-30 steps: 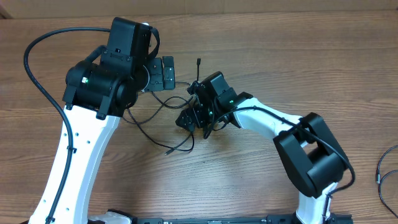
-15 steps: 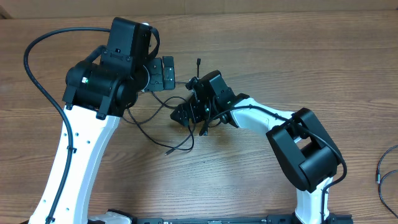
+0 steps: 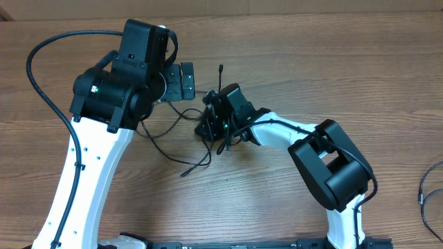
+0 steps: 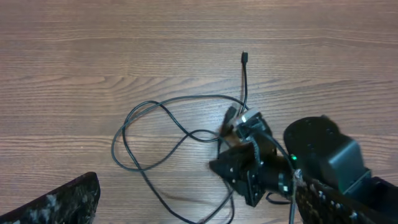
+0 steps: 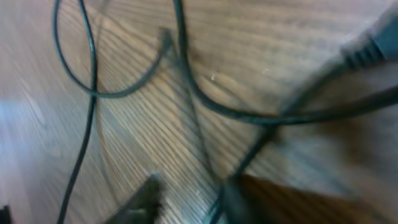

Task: Untangle cables

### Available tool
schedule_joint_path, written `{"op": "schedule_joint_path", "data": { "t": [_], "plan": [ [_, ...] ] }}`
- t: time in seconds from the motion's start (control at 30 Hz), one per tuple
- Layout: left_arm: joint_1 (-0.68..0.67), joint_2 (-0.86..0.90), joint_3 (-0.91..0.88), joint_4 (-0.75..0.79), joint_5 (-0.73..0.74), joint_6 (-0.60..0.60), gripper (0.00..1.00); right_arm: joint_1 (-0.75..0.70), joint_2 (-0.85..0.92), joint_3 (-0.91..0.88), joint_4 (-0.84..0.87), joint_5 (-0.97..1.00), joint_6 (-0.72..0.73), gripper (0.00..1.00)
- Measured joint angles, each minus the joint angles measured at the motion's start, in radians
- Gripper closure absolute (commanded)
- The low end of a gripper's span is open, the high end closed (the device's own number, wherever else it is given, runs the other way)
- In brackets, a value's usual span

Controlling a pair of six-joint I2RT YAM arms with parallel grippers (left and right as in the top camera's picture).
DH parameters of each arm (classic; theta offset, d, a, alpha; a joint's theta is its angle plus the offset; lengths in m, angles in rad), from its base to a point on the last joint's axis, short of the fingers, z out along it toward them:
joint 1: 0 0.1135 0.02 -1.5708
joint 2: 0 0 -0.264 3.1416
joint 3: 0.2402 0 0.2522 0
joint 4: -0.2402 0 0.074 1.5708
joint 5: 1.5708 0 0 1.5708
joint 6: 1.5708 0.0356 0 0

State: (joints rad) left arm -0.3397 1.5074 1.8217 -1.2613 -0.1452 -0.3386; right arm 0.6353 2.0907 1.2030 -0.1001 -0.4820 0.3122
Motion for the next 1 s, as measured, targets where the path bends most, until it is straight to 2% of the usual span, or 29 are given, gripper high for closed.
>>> {"op": "schedule_joint_path", "data": {
  "t": [0.27,0.53,0.63,1.0],
  "plan": [
    [0.0,0.0,0.0,0.0,0.0,0.0,0.0,-0.027,0.008,0.0,-0.01,-0.082,0.002,0.96],
    [0.0,0.0,0.0,0.0,0.0,0.0,0.0,-0.178,-0.033,0.003,-0.139,-0.204,-0.003,0.96],
    [0.0,0.0,0.0,0.0,0.0,0.0,0.0,-0.227,-0.119,0.003,-0.181,-0.211,-0.011,0.96],
    [0.0,0.0,0.0,0.0,0.0,0.0,0.0,-0.417,-0.612,0.025,-0.199,-0.214,-0.025,0.96]
  ]
}}
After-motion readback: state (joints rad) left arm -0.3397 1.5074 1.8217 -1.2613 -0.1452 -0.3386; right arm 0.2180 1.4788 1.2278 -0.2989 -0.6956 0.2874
